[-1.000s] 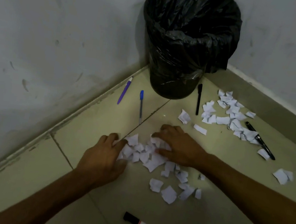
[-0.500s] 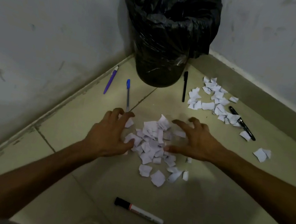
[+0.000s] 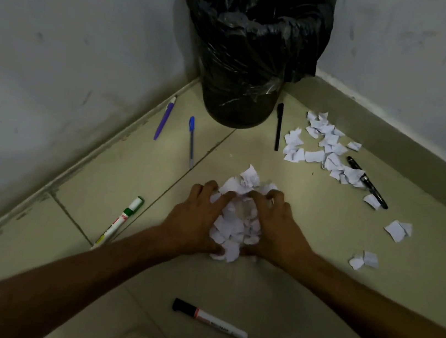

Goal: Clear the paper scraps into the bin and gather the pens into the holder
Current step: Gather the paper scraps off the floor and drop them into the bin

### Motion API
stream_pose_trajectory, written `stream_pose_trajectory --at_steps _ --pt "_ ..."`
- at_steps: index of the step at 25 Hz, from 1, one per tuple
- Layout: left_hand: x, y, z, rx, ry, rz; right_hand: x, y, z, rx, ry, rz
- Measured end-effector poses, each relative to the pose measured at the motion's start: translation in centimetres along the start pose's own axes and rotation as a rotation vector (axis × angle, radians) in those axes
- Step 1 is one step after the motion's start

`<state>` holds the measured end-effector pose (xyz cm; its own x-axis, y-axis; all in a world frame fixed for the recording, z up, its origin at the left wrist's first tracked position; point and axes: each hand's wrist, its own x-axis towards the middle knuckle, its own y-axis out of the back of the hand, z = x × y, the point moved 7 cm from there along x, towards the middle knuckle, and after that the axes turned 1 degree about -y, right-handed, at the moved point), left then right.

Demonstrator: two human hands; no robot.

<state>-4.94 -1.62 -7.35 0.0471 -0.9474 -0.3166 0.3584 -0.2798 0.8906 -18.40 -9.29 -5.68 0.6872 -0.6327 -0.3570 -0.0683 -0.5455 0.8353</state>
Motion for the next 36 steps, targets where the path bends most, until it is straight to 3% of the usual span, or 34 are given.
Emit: stream_pose_trajectory --at_steps 3,8,15,20,24,26,31,33,36 --pt "0.4 0.4 -0.1 -0.04 0.016 0.025 2.8 0.8 1.1 -0.135 -0.004 -0.062" --pt "1.4 1.2 0.3 -0.126 -0.024 0.16 5.2 0.6 -0.6 -0.32 0.229 -0.169" --pt "1.6 1.1 0.1 -0.262 -0.06 0.255 3.7 -0.3 -0.4 0.058 0.255 -0.066" --pt "0.9 4.3 -1.1 -0.47 0.029 0.403 2.6 2.6 1.0 0.365 0.1 0.074" --pt "-0.4 10.8 0.1 -0.686 0.105 0.515 1.9 7.5 0.3 0.778 -0.018 0.176" --pt "-0.5 15.4 1.2 -0.76 0.118 0.575 1.6 11.6 -1.4 0.879 0.015 0.249" --pt "1.8 29.8 1.7 -0.817 -0.075 0.806 2.3 24.5 -6.6 1.048 0.205 0.439" --pt "4.8 33.7 0.5 -0.873 -0.033 0.832 4.3 29.6 -8.0 1.038 0.238 0.517" --pt "9.9 35.7 -1.4 -0.841 0.129 0.768 8.9 33.9 -9.1 0.802 0.184 0.563"
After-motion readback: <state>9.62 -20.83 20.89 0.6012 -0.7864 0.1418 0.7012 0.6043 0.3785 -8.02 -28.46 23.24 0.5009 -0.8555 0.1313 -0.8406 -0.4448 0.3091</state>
